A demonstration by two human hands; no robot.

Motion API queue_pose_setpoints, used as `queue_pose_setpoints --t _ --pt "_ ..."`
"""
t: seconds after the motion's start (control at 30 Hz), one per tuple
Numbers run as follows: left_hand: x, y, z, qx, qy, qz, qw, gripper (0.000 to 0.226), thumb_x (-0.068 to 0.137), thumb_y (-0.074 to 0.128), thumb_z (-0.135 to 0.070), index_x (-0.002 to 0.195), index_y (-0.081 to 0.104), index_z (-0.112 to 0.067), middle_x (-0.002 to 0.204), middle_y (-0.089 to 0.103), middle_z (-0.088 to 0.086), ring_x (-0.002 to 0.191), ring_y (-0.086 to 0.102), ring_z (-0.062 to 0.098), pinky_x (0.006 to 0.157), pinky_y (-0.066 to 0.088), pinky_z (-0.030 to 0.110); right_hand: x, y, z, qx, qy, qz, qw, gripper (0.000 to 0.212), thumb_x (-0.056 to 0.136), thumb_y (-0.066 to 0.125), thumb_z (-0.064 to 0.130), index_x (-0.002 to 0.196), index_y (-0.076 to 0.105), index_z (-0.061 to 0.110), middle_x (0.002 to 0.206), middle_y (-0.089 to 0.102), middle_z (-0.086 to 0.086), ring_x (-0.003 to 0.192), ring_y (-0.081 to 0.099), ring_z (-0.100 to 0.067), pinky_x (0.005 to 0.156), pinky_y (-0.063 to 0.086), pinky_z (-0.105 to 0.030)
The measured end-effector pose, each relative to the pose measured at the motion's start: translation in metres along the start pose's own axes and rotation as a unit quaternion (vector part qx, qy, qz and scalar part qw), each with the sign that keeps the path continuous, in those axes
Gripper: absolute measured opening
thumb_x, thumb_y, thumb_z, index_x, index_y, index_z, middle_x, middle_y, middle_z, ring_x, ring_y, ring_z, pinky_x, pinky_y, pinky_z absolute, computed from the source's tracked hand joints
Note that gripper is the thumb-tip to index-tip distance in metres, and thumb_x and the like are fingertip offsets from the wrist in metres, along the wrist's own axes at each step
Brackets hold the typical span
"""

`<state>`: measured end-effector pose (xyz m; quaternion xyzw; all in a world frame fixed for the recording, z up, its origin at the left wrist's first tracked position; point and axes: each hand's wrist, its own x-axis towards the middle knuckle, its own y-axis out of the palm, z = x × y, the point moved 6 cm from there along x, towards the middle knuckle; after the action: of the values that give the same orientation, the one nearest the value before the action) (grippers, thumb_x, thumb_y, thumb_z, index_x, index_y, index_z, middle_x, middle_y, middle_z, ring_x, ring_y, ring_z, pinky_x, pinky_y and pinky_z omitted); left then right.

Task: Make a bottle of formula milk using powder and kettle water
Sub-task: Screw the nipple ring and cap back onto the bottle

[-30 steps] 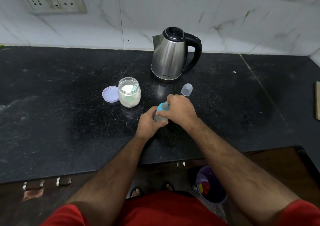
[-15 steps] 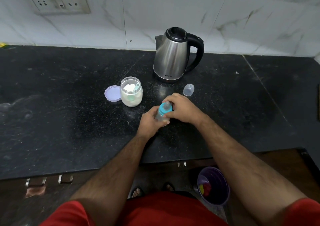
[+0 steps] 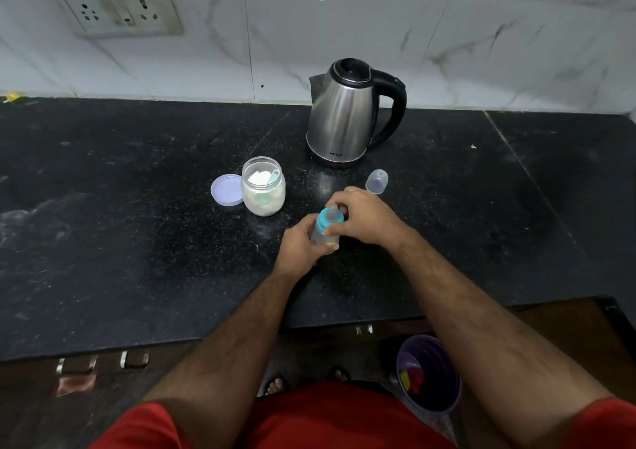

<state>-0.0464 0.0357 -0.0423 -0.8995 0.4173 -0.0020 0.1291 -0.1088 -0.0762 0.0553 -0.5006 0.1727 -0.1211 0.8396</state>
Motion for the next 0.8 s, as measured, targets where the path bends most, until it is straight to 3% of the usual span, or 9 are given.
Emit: queue_pose_setpoints --t 0.1,0.2,0.3,0.37,0.47,0.53,0.6,0.7,0.8 --pt "0.0003 -0.0005 0.0006 0.0 -0.002 0.001 1.0 0.054 0.072 0.084 -0.012 0.12 0.064 -0.021 0.102 0.073 -0.007 0.096 0.069 0.009 0.087 0.055 0.027 -0.004 0.0013 0.0032 -0.095 0.057 -0.052 0.992 0.053 0.073 0.068 0.068 0.086 0.05 0.02 0.084 0.058 0.006 0.078 0.056 -0.015 0.063 0.043 -0.034" --pt "0.0004 -0.0005 0.0014 -0.007 -0.004 -0.001 1.0 0.052 0.071 0.085 -0.012 0.117 0.064 -0.023 0.099 0.073 -0.008 0.093 0.069 0.006 0.084 0.054 0.024 -0.0063 0.0008 0.0071 -0.157 0.065 -0.074 0.983 0.062 0.072 0.058 0.079 0.089 0.047 0.021 0.087 0.061 0.003 0.079 0.058 -0.018 0.065 0.047 -0.036" --pt "0.0009 -0.0004 0.0019 -0.009 0.0 0.001 1.0 0.052 0.07 0.086 -0.015 0.116 0.064 -0.024 0.101 0.074 -0.008 0.096 0.069 0.006 0.088 0.054 0.026 -0.0029 0.0003 0.0064 -0.073 0.024 0.007 0.997 0.062 0.071 0.073 0.06 0.117 0.055 0.024 0.111 0.059 0.004 0.099 0.059 -0.016 0.078 0.05 -0.037" --pt "0.0011 -0.0001 0.0018 -0.008 0.004 0.001 1.0 0.052 0.07 0.087 -0.016 0.115 0.064 -0.025 0.105 0.073 -0.008 0.099 0.068 0.008 0.09 0.054 0.029 -0.0023 -0.0005 0.0054 -0.03 -0.007 0.062 0.998 0.057 0.074 0.077 0.041 0.125 0.057 0.028 0.114 0.056 0.007 0.105 0.056 -0.013 0.086 0.05 -0.038" --pt "0.0012 -0.0003 0.0017 -0.015 0.004 -0.003 1.0 0.051 0.07 0.085 -0.012 0.114 0.064 -0.025 0.103 0.073 -0.007 0.097 0.069 0.008 0.091 0.055 0.03 -0.0023 -0.0021 0.0005 -0.042 -0.006 0.019 0.999 0.033 0.075 0.076 0.044 0.099 0.061 0.026 0.092 0.057 0.012 0.094 0.058 -0.012 0.074 0.049 -0.036" --pt "0.0012 0.0001 0.0021 -0.016 0.0 0.001 1.0 0.052 0.071 0.085 -0.012 0.118 0.065 -0.022 0.103 0.073 -0.007 0.096 0.069 0.008 0.091 0.055 0.031 -0.0039 0.0013 -0.0008 -0.071 0.021 -0.031 0.997 0.04 0.074 0.072 0.057 0.089 0.053 0.025 0.083 0.057 0.011 0.082 0.058 -0.014 0.063 0.041 -0.033" --pt "0.0013 -0.0002 0.0028 -0.02 0.0 0.001 1.0 0.054 0.07 0.085 -0.011 0.119 0.065 -0.021 0.102 0.074 -0.008 0.096 0.069 0.008 0.09 0.055 0.031 -0.005 0.0053 0.0004 -0.11 0.034 -0.061 0.991 0.047 0.075 0.066 0.063 0.088 0.048 0.022 0.082 0.058 0.009 0.077 0.056 -0.015 0.062 0.039 -0.032" --pt "0.001 -0.0005 0.0024 -0.018 0.0 0.002 1.0 0.054 0.07 0.085 -0.014 0.119 0.064 -0.023 0.101 0.074 -0.008 0.095 0.069 0.007 0.09 0.056 0.031 -0.0041 0.0025 0.0013 -0.105 0.016 -0.038 0.994 0.056 0.072 0.068 0.068 0.099 0.051 0.023 0.092 0.061 0.008 0.084 0.059 -0.015 0.065 0.041 -0.032" --pt "0.0018 -0.0004 0.0022 -0.015 0.003 0.001 1.0 0.054 0.07 0.086 -0.016 0.118 0.064 -0.024 0.105 0.073 -0.008 0.099 0.068 0.007 0.092 0.054 0.03 -0.0015 -0.0004 0.001 -0.039 -0.024 0.047 0.998 0.071 0.071 0.078 0.051 0.132 0.05 0.029 0.115 0.055 0.008 0.103 0.056 -0.011 0.081 0.048 -0.034"
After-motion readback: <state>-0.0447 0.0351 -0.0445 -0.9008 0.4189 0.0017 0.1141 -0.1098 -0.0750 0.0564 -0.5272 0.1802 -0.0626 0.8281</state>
